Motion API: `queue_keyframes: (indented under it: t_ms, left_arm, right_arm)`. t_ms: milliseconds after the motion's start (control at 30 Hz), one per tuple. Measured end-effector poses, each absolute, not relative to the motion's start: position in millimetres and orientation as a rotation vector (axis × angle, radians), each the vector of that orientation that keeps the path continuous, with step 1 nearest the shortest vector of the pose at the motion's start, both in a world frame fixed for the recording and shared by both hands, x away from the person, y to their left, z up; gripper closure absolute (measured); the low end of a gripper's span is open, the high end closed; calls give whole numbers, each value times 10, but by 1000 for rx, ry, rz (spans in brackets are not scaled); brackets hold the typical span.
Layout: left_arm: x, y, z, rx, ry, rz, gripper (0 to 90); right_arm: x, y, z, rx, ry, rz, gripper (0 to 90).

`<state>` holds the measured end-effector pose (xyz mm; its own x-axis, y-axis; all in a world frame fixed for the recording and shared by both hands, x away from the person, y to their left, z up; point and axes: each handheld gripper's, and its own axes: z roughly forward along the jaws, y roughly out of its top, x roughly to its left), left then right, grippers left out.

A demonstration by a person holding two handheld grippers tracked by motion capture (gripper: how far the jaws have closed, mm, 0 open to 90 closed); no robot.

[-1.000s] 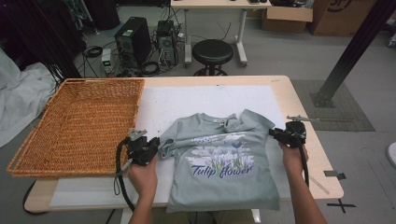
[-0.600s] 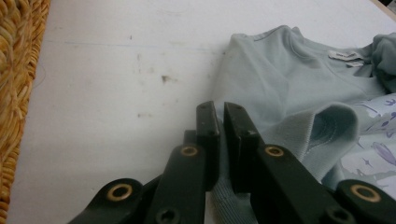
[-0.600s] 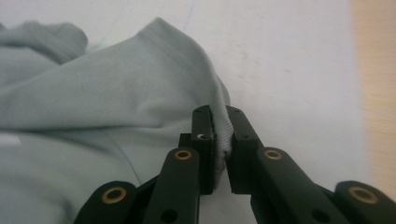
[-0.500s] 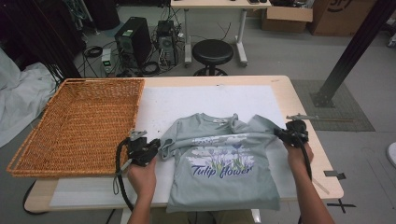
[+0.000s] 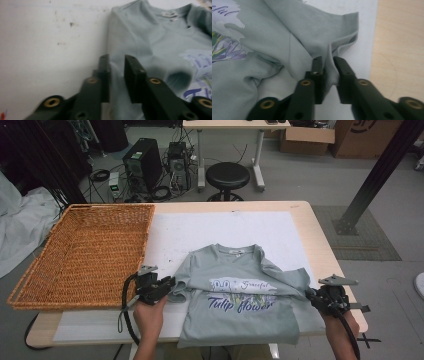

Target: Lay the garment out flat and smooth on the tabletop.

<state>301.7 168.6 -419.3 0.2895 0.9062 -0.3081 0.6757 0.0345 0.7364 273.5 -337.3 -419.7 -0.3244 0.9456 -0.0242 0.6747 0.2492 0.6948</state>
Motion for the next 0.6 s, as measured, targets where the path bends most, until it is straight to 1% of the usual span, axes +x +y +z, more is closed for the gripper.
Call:
queue_keyframes:
  t_ms: [33,133,233,400,533,600]
  left_arm:
    - [3038,1675,-4159,1701,1434,339,665]
    - [3144,1616,-4047,1725,1384,341,612]
    - [3290,1542,-3957,1751,1328,343,592]
    - [3638,1358,-3847,1850,1208,329,585]
    - [3911,1216,-3851,1946,1161,302,586]
    - [4005,1163,-3875,1991,1148,311,591]
  right_arm:
    - [2737,-3395,-4175,1477,2063,850,677]
    - [2760,-3477,-4082,1474,2010,924,646]
    - [2776,-3521,-4020,1456,1992,970,631]
    - [2778,-3543,-4049,1459,1993,1002,615]
    - [2778,-3538,-4088,1452,2009,1026,608]
    - [2779,-3534,-4092,1449,2011,1037,602]
